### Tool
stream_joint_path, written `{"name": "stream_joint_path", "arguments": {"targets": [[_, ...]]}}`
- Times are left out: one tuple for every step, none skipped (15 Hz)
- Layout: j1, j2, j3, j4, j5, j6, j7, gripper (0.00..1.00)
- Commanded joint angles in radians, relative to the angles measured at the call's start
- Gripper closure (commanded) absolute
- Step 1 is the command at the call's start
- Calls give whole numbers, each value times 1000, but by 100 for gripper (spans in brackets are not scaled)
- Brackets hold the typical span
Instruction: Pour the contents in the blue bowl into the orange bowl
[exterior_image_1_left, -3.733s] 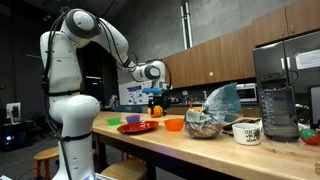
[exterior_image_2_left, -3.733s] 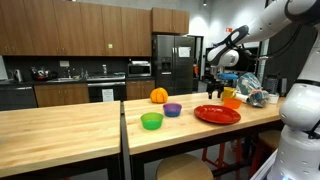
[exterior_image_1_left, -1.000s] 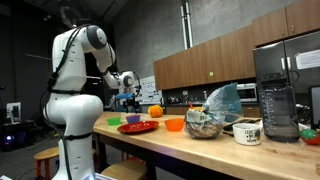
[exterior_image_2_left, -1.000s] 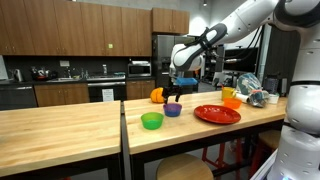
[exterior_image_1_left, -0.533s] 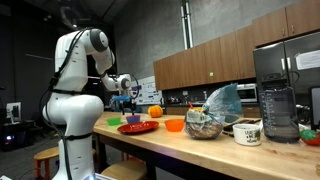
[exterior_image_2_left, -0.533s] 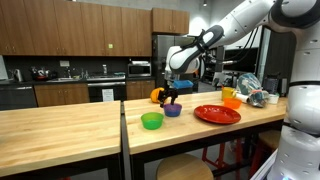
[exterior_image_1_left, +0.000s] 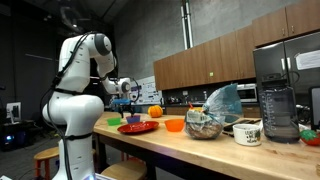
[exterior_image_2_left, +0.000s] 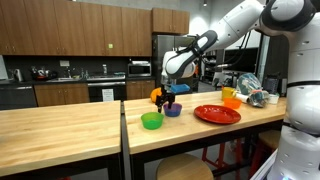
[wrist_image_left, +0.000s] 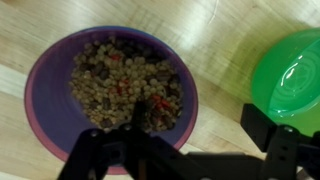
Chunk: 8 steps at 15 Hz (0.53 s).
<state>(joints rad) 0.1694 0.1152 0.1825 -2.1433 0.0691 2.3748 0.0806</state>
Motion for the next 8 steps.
{"name": "stream_joint_path", "arguments": {"targets": [[12, 8, -7, 20, -51, -4, 22, 29], [11, 5, -8, 19, -56, -6, 21, 30], [11, 5, -9, 20, -63, -6, 25, 36], [9, 5, -9, 21, -61, -8, 23, 43], [7, 4, -12, 18, -62, -9, 24, 52], [5, 3, -14, 16, -63, -8, 26, 59], [3, 2, -18, 14, -60, -9, 27, 67], [1, 1, -22, 12, -60, -6, 31, 76]]}}
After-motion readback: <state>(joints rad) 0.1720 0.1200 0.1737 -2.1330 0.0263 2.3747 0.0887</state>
